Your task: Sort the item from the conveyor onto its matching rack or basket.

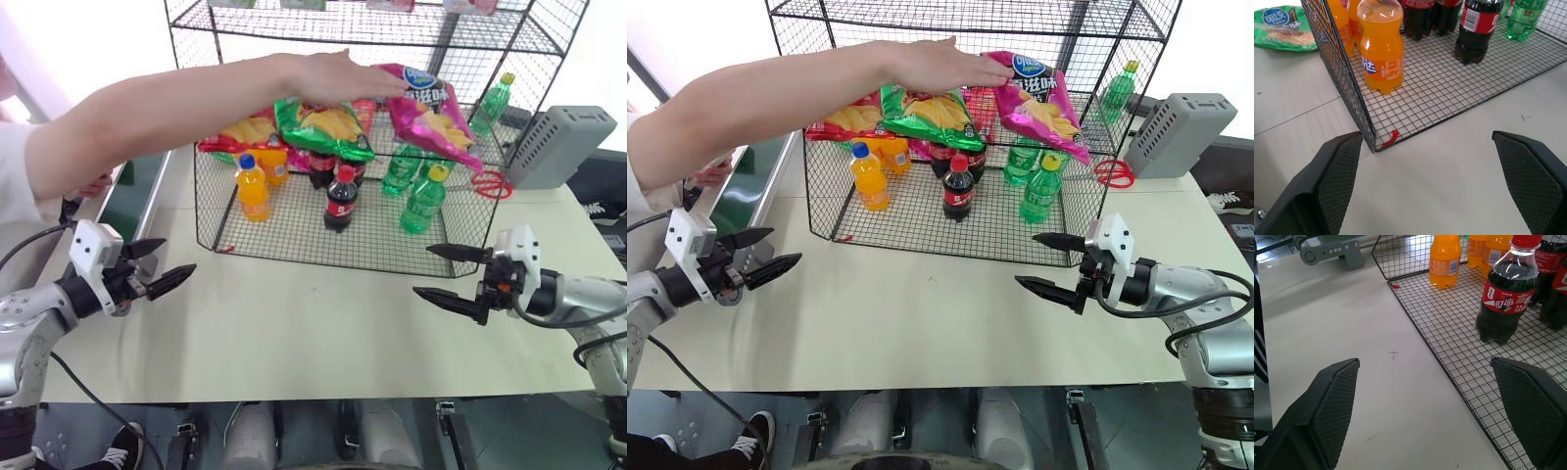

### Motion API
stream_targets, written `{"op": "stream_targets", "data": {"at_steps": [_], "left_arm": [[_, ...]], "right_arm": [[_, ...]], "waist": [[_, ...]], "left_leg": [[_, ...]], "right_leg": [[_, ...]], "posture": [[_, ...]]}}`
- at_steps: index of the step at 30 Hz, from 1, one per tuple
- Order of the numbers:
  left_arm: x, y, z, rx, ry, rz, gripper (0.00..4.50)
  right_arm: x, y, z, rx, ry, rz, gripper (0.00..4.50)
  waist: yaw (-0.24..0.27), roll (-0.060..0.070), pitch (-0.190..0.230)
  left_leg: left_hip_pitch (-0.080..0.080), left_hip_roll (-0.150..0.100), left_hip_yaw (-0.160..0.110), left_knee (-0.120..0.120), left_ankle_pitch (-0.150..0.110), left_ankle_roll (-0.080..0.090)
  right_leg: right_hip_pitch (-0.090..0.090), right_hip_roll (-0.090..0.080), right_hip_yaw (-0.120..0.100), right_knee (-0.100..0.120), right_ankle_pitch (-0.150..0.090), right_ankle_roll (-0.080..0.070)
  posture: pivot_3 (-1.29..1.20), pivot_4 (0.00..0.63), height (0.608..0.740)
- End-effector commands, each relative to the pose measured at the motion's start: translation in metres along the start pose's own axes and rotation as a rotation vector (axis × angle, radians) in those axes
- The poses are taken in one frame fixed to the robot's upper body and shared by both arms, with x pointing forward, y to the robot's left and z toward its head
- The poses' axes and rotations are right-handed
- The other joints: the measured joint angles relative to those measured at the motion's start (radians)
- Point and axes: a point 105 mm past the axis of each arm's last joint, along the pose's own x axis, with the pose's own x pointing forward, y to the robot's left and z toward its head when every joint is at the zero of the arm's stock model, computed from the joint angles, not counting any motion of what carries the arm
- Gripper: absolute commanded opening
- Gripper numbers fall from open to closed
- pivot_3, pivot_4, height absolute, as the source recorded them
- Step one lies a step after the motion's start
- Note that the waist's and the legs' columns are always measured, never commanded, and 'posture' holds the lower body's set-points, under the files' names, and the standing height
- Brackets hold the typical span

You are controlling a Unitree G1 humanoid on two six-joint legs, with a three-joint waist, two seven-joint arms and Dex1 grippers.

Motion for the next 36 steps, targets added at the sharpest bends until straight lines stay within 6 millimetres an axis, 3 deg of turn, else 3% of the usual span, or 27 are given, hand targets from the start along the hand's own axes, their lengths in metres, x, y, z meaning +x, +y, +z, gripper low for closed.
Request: {"op": "stream_targets", "data": {"at_steps": [1, 23, 36], "left_arm": [[0.000, -0.002, 0.008, 0.035, -0.012, -0.003, 4.50], [0.014, 0.002, 0.014, 0.068, -0.030, -0.019, 4.50], [0.006, 0.001, 0.011, 0.060, -0.019, -0.021, 4.50]], "right_arm": [[-0.008, -0.001, 0.015, -0.057, -0.020, -0.016, 4.46], [-0.005, -0.008, 0.016, -0.086, -0.018, -0.035, 4.46], [0.006, -0.011, 0.019, -0.100, -0.034, -0.004, 4.46]], "waist": [[0.000, 0.000, 0.000], [0.000, 0.000, 0.000], [0.000, 0.000, 0.000]], "left_leg": [[0.000, 0.000, 0.000, 0.000, 0.000, 0.000], [0.000, 0.000, 0.000, 0.000, 0.000, 0.000], [0.000, 0.000, 0.000, 0.000, 0.000, 0.000]], "right_leg": [[0.000, 0.000, 0.000, 0.000, 0.000, 0.000], [0.000, 0.000, 0.000, 0.000, 0.000, 0.000], [0.000, 0.000, 0.000, 0.000, 0.000, 0.000]], "posture": [[0.00, 0.150, 0.740], [0.00, 0.150, 0.740], [0.00, 0.150, 0.740]]}}
